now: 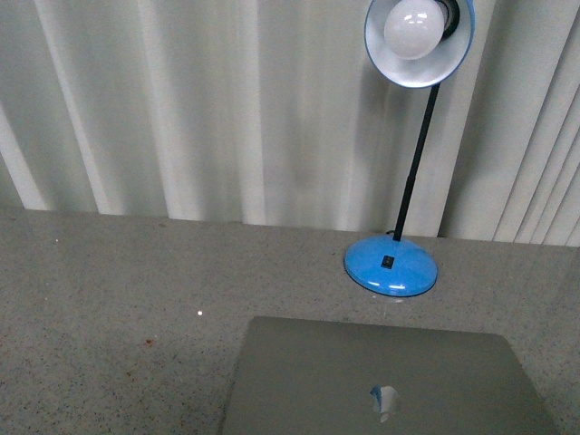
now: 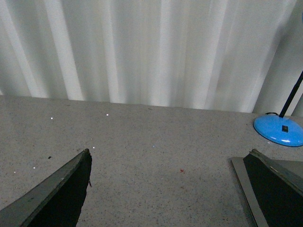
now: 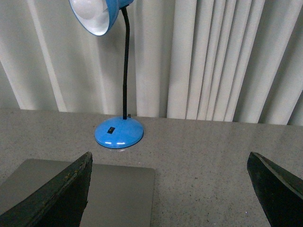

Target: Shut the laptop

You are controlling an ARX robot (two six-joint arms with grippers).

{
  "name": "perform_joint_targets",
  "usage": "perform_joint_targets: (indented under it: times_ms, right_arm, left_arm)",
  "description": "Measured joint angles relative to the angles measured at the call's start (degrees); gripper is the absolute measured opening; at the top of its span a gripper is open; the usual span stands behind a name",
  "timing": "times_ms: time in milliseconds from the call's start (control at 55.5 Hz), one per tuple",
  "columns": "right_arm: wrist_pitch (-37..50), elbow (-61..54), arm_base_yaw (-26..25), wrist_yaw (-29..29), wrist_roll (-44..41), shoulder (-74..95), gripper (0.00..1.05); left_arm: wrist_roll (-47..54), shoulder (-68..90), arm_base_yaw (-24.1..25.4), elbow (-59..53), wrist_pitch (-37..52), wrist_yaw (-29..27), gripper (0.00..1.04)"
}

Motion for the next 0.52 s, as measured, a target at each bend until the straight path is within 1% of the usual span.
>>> perform_joint_targets:
  times_ms: [522]
  right_arm:
    - [0.0,0.0,0.0,0.0,0.0,0.0,0.97]
  left_arm:
    - [-0.02,0.0,0.0,0.0,0.0,0.0,0.98]
